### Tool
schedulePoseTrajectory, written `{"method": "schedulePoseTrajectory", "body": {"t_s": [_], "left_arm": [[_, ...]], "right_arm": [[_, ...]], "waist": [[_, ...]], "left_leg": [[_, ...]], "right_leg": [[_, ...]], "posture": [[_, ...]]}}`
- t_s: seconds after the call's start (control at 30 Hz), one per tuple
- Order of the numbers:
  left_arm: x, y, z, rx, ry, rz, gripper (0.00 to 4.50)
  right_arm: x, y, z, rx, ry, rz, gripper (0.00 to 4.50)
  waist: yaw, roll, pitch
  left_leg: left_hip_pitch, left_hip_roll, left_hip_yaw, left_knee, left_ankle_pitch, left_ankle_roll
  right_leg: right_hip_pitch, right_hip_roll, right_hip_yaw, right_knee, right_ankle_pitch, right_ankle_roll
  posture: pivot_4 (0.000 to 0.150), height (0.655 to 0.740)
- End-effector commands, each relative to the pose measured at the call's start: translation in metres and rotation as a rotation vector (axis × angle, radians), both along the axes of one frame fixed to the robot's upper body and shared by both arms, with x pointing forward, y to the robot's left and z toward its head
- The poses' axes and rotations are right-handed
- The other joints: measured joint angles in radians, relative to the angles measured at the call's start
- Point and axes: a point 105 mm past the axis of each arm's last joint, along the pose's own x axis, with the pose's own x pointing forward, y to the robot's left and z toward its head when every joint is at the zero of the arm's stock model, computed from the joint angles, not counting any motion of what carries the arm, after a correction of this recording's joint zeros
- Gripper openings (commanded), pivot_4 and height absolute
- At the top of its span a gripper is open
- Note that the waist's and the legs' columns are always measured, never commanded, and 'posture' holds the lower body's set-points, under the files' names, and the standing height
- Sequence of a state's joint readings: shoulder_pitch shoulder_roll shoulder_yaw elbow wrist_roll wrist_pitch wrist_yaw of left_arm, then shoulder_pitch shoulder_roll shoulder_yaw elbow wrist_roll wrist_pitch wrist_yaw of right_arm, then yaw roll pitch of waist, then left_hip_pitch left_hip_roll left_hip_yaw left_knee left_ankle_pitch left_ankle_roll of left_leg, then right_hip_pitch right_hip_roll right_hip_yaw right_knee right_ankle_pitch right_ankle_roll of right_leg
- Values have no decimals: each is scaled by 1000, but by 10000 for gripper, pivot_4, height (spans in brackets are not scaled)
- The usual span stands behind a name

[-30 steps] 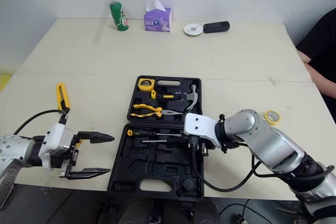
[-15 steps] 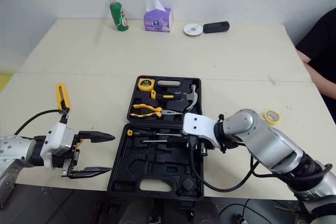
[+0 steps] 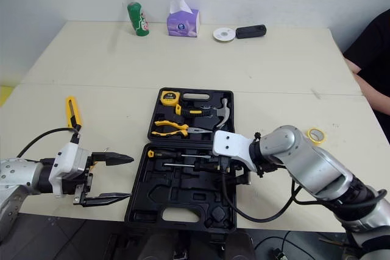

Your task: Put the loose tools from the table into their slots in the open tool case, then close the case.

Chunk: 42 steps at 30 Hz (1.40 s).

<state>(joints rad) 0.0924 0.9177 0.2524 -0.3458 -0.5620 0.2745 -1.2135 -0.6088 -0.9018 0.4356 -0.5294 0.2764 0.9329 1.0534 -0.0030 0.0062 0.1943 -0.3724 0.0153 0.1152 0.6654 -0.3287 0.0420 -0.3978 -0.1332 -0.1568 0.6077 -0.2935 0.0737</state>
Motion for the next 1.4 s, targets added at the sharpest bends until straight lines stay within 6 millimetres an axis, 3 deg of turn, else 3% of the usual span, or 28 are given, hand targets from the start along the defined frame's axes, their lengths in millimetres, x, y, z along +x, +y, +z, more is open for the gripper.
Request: {"method": "schedulePoseTrajectory", "body": {"t_s": [0.03, 0.33, 0.47, 0.6, 0.7, 0.9, 0.97, 1.4], "left_arm": [[2, -5, 6, -25, -33, -5, 45000], [4, -17, 17, -109, -82, -32, 45000], [9, -22, 24, -147, -112, -44, 45000], [9, -33, 37, -225, -148, -98, 45000], [7, -35, 37, -218, -121, -127, 45000], [5, -30, 31, -173, -83, -149, 45000], [6, -29, 31, -170, -81, -146, 45000], [8, -26, 25, -134, -88, -131, 45000]], "right_arm": [[2, -2, 17, 48, -23, 7, 43868], [-3, -16, 37, 317, 14, 18, 43868], [-12, -1, 44, 491, 12, 96, 43868], [-16, 13, 32, 569, -25, 151, 43868], [-19, 25, 23, 588, -51, 207, 36743], [-9, 45, 9, 628, -39, 173, 6748], [-9, 48, 5, 611, -58, 189, 597], [0, 47, -19, 521, -88, 161, 597]], "waist": [[0, 0, 0], [4, -1, 0], [1, -1, 0], [1, -1, 0], [0, -1, 0], [0, -1, 0], [0, -1, 0], [-1, -1, 0]], "left_leg": [[0, 0, 0, 0, 0, 0], [0, 0, 0, 0, 0, 1], [0, 0, 0, 0, 0, 1], [1, 0, 0, 0, 1, 0], [1, 0, 1, 0, 1, 0], [1, 0, 1, 0, 1, 0], [1, 0, 1, 1, 1, 1], [1, 0, 1, 1, 1, 1]], "right_leg": [[0, 0, 0, 0, 0, 0], [1, 0, 0, 0, 0, 0], [2, 0, -1, 0, 0, 0], [2, 1, 0, 3, 0, 0], [2, 1, 0, 4, 0, 0], [2, 2, -1, 5, 0, 0], [2, 1, 0, 5, 0, 0], [2, 1, -1, 5, 0, 0]], "posture": [[1500, 7400], [1500, 7400], [1500, 7400], [1500, 7400], [1500, 7400], [1500, 7400], [1500, 7400], [1500, 7400]]}}
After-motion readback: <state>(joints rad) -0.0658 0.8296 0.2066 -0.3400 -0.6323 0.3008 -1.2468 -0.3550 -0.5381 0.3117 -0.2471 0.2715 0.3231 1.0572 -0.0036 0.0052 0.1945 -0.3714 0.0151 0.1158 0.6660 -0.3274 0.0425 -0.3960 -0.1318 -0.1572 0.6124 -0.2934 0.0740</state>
